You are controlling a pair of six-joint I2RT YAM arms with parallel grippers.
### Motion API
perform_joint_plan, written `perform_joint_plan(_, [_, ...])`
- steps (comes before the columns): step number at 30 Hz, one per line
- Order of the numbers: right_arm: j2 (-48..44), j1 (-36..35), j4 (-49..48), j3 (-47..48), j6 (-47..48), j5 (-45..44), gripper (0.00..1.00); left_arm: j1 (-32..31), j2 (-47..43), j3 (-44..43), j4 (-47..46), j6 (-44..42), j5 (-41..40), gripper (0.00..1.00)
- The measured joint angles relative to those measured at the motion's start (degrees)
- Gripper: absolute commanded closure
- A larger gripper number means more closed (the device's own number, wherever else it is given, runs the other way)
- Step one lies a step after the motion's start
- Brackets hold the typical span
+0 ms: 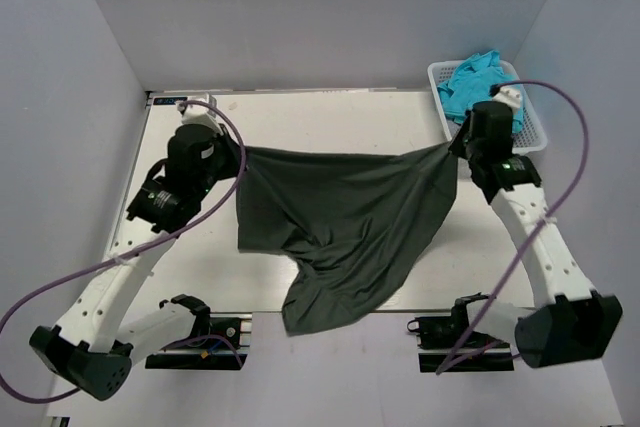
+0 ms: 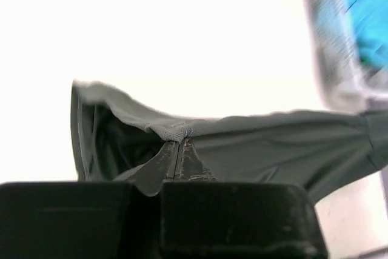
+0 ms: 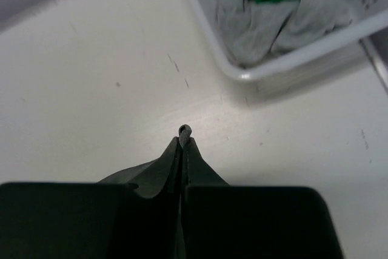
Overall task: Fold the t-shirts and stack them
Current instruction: Flatten out the tshirt
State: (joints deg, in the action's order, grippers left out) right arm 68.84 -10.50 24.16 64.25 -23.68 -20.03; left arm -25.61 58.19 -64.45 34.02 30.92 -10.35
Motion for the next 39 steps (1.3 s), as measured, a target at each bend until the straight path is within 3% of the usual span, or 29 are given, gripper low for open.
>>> perform_joint_plan(12, [-15.0,0.0,-0.3,18.6,7.8,-2.0,1.00,0.0,-6.9,-17.0,-3.1,-7.6,-2.8,1.00])
perform_joint_plan(29, [-22.8,-0.1,-2.2,41.7,16.3,14.3,1.00,0.0,-18.2,-37.5,-3.9,-14.1,4.2,1.00])
perform_joint_plan(39, [-20.2,-0.1,-7.0,40.1,17.3,15.6,1.00,0.1,-13.9,-39.9,-2.5,-14.4,2.3,1.00])
